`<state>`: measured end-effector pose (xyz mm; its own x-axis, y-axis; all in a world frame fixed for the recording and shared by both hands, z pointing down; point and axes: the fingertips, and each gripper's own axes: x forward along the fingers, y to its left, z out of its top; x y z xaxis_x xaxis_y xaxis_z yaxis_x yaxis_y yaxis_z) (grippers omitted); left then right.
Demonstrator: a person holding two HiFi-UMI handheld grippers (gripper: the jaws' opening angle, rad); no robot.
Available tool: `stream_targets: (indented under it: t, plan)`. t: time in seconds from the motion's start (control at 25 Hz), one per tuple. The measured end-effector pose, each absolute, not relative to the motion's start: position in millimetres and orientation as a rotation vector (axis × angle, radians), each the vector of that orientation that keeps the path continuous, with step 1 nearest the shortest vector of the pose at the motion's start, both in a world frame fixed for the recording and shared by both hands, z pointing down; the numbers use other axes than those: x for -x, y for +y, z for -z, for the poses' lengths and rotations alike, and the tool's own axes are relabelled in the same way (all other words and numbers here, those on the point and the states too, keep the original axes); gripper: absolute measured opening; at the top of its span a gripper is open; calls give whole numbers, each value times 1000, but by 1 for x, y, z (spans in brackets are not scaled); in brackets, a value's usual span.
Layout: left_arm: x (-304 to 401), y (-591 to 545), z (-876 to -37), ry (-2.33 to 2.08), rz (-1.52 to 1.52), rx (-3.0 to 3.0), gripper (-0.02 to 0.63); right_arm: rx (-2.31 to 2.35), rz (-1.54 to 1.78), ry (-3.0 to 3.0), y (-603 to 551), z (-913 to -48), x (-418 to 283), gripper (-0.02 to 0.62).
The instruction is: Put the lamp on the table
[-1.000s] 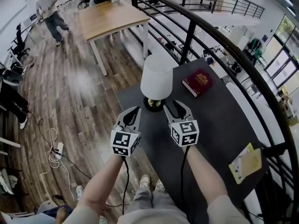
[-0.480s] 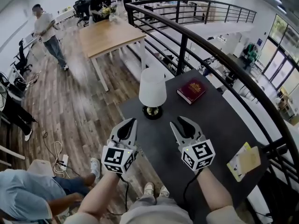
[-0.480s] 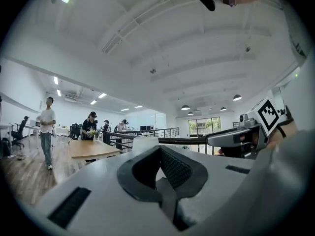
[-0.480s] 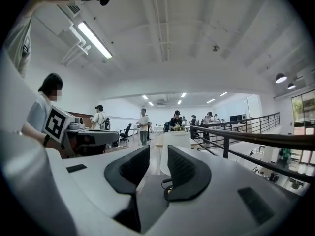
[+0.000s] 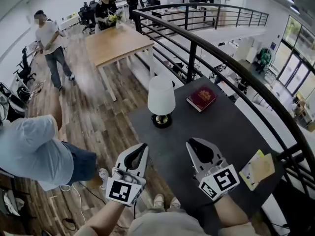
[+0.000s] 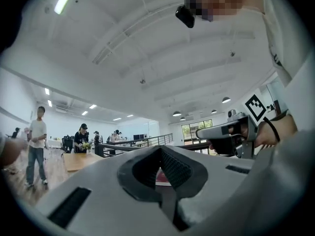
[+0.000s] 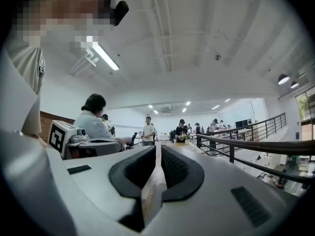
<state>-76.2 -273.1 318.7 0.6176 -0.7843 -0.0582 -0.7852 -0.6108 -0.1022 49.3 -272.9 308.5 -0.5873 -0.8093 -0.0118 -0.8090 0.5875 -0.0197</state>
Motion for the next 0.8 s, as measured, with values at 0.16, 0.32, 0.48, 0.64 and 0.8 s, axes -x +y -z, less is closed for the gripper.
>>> stream_targets:
  t: [0.16, 0.32, 0.48, 0.64, 0.8]
  plan:
    - [75, -251, -316, 1307, -66, 2751, 5, 1381, 45, 2801, -252, -315, -42, 18]
    - [75, -230, -324, 1293, -113, 2790, 5, 1372, 124, 2808, -229, -332, -40, 14]
    - [73, -218, -339, 1288, -95, 2822, 5, 1394, 177, 2806, -214, -348, -42, 9]
    - [68, -214, -349, 1286, -57, 2840, 5, 1435, 166, 2801, -208, -352, -48, 2]
    - [63, -212, -349, 1269, -34, 2847, 5, 1452, 66, 2852, -204, -350, -44, 0]
